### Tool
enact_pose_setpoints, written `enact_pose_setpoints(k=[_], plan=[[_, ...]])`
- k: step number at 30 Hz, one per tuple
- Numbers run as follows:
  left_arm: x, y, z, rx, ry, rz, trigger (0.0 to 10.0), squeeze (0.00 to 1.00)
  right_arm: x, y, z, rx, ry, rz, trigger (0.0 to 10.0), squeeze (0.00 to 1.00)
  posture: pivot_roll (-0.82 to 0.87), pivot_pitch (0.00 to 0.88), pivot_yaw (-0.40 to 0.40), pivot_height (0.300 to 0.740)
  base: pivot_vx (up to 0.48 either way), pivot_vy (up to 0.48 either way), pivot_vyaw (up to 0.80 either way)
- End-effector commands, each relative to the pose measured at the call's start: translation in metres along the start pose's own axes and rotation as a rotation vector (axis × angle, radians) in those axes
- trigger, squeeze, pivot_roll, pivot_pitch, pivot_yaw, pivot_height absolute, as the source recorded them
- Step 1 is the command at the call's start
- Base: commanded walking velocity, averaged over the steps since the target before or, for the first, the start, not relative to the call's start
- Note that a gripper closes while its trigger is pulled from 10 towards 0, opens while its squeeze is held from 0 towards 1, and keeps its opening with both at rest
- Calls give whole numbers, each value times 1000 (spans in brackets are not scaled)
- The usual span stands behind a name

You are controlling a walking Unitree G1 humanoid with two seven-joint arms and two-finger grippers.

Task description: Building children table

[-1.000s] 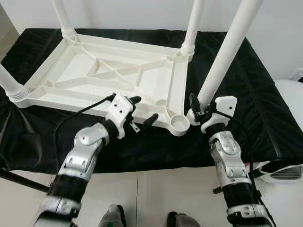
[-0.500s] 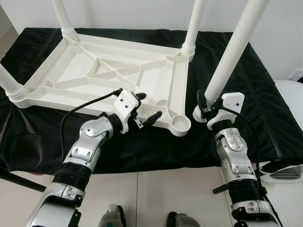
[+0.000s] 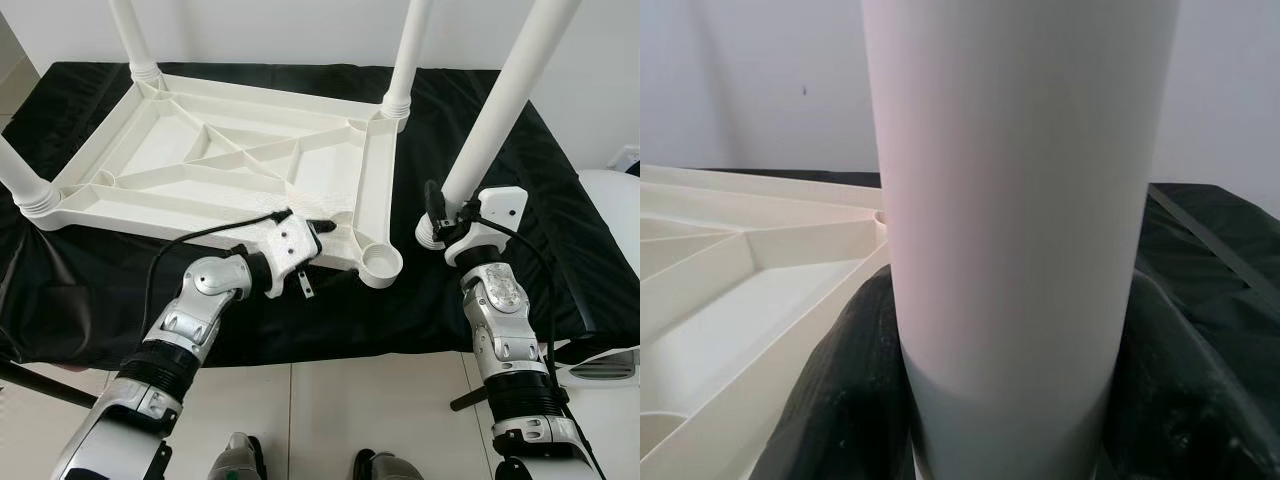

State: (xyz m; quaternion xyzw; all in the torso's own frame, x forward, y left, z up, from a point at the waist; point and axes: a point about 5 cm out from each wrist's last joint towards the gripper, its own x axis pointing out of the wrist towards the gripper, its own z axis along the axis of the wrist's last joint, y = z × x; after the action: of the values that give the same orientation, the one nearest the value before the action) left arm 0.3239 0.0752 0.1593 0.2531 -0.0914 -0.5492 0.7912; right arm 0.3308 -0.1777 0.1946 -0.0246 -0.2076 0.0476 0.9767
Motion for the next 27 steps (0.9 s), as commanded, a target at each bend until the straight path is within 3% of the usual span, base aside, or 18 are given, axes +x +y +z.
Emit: enact_pose_setpoints(k=[1, 19, 20, 21, 24, 25, 26, 27], plan=[[2, -4, -7, 41, 57, -57, 10000, 0, 2, 0, 9, 25, -40, -21, 10000, 0, 49, 148, 29, 740, 0, 0, 0], [6, 14, -21, 48, 197, -72, 10000, 0, -6, 4, 25, 58, -80, -29, 10000, 0, 32, 161, 75, 740, 0, 0, 0], [8, 15, -22, 53, 205, -78, 8706, 0, -7, 4, 26, 59, -80, -30, 10000, 0, 30, 162, 77, 740, 0, 0, 0], [9, 17, -22, 45, 217, -82, 8118, 0, -7, 4, 26, 60, -80, -32, 10000, 0, 28, 162, 81, 740, 0, 0, 0], [11, 18, -22, 44, 222, -83, 8196, 0, -8, 4, 26, 61, -80, -33, 10000, 0, 26, 161, 85, 740, 0, 0, 0], [12, 18, -23, 33, 225, -81, 2275, 0, -9, 5, 26, 62, -79, -34, 10000, 0, 24, 161, 87, 740, 0, 0, 0], [12, 19, -23, 12, 226, -80, 0, 0, -10, 4, 26, 63, -76, -36, 10000, 0, 20, 161, 89, 740, 0, 0, 0], [12, 20, -23, -1, 226, -80, 0, 0, -10, 4, 26, 63, -74, -37, 10000, 0, 19, 160, 89, 740, 0, 0, 0]])
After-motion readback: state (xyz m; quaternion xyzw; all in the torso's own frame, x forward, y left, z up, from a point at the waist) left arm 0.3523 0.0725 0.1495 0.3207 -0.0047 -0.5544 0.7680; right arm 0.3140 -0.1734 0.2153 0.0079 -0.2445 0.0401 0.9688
